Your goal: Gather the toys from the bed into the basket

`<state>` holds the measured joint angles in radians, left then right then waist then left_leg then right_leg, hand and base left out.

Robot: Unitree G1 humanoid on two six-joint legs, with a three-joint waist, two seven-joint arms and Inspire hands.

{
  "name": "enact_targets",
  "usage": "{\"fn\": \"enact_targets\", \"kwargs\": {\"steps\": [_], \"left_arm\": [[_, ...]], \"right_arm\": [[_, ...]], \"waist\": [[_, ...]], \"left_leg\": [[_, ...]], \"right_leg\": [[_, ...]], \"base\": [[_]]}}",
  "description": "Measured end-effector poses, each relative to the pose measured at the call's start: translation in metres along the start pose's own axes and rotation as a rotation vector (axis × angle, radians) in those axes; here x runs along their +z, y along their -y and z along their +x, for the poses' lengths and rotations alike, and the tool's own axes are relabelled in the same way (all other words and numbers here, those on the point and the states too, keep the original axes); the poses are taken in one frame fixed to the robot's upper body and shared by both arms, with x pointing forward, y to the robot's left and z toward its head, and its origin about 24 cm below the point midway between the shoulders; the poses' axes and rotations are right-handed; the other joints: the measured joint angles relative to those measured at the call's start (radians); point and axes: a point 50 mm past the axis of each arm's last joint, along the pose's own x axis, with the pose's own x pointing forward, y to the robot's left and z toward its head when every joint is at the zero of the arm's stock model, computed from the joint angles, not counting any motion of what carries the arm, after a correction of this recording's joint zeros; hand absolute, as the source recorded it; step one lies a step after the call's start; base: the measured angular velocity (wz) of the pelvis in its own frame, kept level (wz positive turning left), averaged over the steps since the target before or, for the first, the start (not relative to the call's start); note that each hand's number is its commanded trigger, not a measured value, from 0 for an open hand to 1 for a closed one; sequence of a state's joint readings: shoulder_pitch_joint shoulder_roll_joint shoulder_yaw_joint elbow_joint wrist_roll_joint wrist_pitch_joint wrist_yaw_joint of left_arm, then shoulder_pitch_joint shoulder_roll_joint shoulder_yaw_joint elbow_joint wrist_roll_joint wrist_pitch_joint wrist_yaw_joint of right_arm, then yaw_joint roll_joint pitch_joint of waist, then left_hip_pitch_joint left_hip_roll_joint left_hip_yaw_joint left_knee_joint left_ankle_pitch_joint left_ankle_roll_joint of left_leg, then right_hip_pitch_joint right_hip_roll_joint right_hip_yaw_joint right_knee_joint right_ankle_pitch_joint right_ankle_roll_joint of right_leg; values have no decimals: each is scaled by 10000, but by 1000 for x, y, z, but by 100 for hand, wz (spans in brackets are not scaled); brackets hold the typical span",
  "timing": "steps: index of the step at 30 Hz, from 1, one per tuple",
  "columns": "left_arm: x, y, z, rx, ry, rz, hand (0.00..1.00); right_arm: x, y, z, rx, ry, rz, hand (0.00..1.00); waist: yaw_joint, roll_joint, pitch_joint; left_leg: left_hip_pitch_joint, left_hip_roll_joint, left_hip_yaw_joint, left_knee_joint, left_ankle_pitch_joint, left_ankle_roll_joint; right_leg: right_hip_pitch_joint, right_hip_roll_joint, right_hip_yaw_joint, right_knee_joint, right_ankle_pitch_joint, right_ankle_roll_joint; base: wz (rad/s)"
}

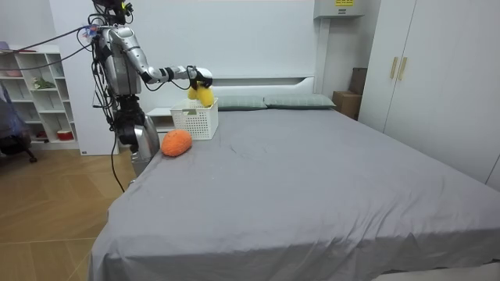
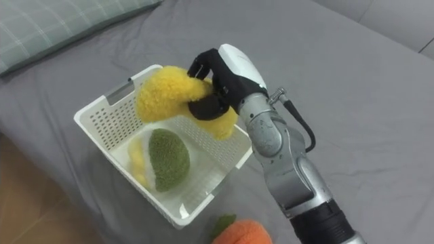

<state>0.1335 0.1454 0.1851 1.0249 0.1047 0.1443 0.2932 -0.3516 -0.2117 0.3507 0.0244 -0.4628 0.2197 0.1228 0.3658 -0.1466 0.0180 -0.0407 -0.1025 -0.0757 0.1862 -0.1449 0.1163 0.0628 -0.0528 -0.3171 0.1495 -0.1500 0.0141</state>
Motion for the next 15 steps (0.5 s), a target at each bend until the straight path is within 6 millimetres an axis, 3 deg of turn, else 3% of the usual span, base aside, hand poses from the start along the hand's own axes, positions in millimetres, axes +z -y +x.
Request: {"fn": "enact_targets", "kwargs": {"steps": [15], "left_arm": [[9,0,0,27,261,29,0]], "right_arm": [[-5,-3,1,127,-210,140,0]], "waist": [[-33,123,55]], "left_leg": [[-7,0,2,22,1,-1]], "right_leg": [[-19,10,88,9,6,3]], "base": [[0]]}}
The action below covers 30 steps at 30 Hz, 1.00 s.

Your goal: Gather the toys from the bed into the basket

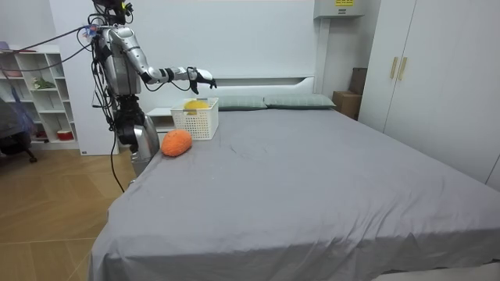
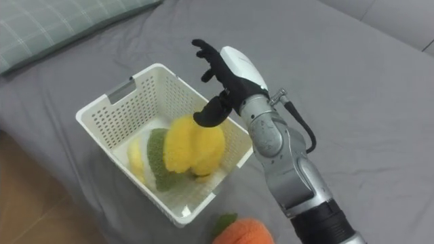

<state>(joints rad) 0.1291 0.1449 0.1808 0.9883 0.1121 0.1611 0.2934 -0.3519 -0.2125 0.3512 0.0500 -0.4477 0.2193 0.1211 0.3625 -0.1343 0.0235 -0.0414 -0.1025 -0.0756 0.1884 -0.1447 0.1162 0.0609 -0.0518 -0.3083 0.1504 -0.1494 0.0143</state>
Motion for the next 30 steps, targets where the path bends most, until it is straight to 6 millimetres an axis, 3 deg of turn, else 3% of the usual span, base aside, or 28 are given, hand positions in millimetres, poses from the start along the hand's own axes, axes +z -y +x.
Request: {"fn": "enact_targets", "kwargs": {"steps": [13,15,19,25,30], "left_arm": [[0,-1,0,30,-50,-74,0],[-6,-3,0,74,-241,-82,0],[-17,-6,-1,136,-560,-211,0],[-21,-8,-2,203,-547,-346,0],[-36,-7,-4,170,-965,-587,0]], "right_arm": [[-6,7,-1,-270,-208,200,0],[-10,13,-2,-579,-313,441,0],[-14,15,-4,-928,-395,974,0],[-36,9,-32,-1285,-989,1636,0],[-69,-8,-62,-1329,-2284,2309,0]], "waist": [[-122,-58,-57],[-263,-21,-46],[-639,75,-101],[-1167,227,-147],[-1514,605,-255]], "left_leg": [[34,12,81,1,0,1],[119,13,96,-9,0,2],[163,13,99,-16,-3,5],[224,15,155,24,-10,14],[538,49,503,-174,-36,52]], "right_leg": [[6,-1,80,0,-1,1],[80,-5,110,-3,0,3],[126,-4,115,3,1,4],[211,-31,96,18,4,9],[385,-31,377,31,-3,26]], "base": [[-1],[0],[0],[-3],[-20]]}}
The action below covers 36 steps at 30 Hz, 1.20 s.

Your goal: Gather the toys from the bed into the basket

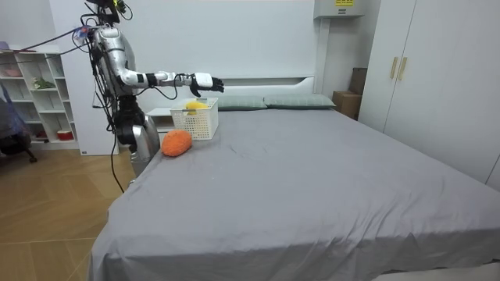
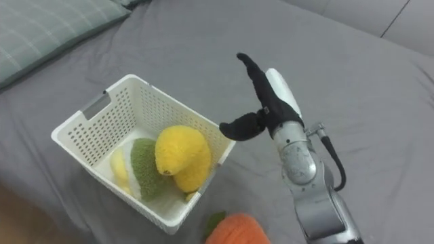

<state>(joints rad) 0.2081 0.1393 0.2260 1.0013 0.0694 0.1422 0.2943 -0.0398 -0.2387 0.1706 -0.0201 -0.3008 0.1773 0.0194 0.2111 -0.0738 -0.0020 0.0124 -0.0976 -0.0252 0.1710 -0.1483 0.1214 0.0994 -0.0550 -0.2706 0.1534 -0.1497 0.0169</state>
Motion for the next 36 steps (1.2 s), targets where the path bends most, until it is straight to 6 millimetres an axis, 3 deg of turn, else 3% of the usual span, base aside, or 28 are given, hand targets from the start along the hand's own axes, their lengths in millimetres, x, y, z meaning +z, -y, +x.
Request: {"fn": "enact_targets", "kwargs": {"steps": [7,9,12,17,21,25,30,36], "left_arm": [[-6,0,0,11,-262,-310,0],[-8,0,0,34,-342,-369,0],[-6,2,0,-29,-291,-394,0],[-11,1,1,-73,-513,-296,0],[-13,0,1,-183,-505,-269,0],[-12,1,1,-311,-448,-278,0],[-12,0,1,-227,-481,-251,0],[-11,-3,2,-149,-526,-189,0]], "right_arm": [[-27,-6,-20,95,-1026,576,0],[-37,-7,-25,81,-1390,1071,0],[-53,-12,-37,168,-2090,1187,0],[-69,-16,-51,228,-2786,1216,0],[-87,-22,-61,655,-3558,1258,0],[-93,-28,-63,1226,-3817,1366,0],[-101,-42,-65,2354,-4258,1212,0],[-111,-58,-72,3403,-4908,1441,0]], "waist": [[-691,35,-9],[-772,18,15],[-872,-79,-25],[-1018,-10,13],[-1046,-20,17],[-998,-35,27],[-942,-195,111],[-951,-374,53]], "left_leg": [[-26,18,143,-33,-20,2],[-14,26,214,-33,-19,4],[-2,44,304,-34,-42,33],[4,63,473,-20,-115,94],[11,57,490,-10,-155,116],[-6,56,505,-8,-175,132],[-27,57,476,-10,-183,133],[-77,54,466,63,-187,138]], "right_leg": [[-103,20,247,30,-1,2],[-115,32,352,19,-1,2],[-136,46,462,15,10,20],[-176,47,635,8,43,71],[-176,49,698,15,54,92],[-191,55,748,6,60,102],[-202,121,767,-12,64,108],[-276,117,763,-11,66,112]], "base": [[-9],[-9],[-6],[-11],[-3],[0],[0],[0]]}}
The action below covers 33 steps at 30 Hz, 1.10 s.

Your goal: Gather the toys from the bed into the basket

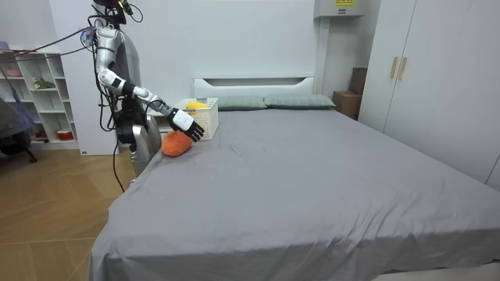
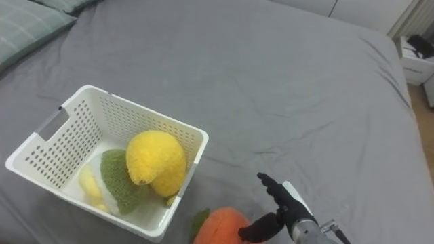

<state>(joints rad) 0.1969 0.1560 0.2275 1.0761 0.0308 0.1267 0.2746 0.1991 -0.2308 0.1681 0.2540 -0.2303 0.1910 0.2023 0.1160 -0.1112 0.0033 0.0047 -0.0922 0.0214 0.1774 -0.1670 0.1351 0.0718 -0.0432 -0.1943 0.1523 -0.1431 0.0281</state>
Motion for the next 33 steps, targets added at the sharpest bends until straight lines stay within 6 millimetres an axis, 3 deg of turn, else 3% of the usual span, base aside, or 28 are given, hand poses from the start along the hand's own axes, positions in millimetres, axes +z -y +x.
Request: {"fn": "enact_targets", "kwargs": {"steps": [9,21,33], "left_arm": [[15,-2,0,6,582,-83,0],[8,-6,2,1,250,-35,0],[10,-5,3,-172,235,-21,0]], "right_arm": [[3,-3,2,787,85,97,0],[35,1,0,1587,1294,-161,0],[36,-4,-1,2548,1281,-229,0]], "waist": [[13,-78,21],[18,-70,25],[271,-77,20]], "left_leg": [[-9,-4,8,26,-20,17],[-14,-9,-2,65,-19,18],[41,-6,7,58,-18,19]], "right_leg": [[1,5,51,11,11,14],[-37,7,55,-1,13,16],[-13,2,39,0,14,17]], "base": [[0],[0],[0]]}}
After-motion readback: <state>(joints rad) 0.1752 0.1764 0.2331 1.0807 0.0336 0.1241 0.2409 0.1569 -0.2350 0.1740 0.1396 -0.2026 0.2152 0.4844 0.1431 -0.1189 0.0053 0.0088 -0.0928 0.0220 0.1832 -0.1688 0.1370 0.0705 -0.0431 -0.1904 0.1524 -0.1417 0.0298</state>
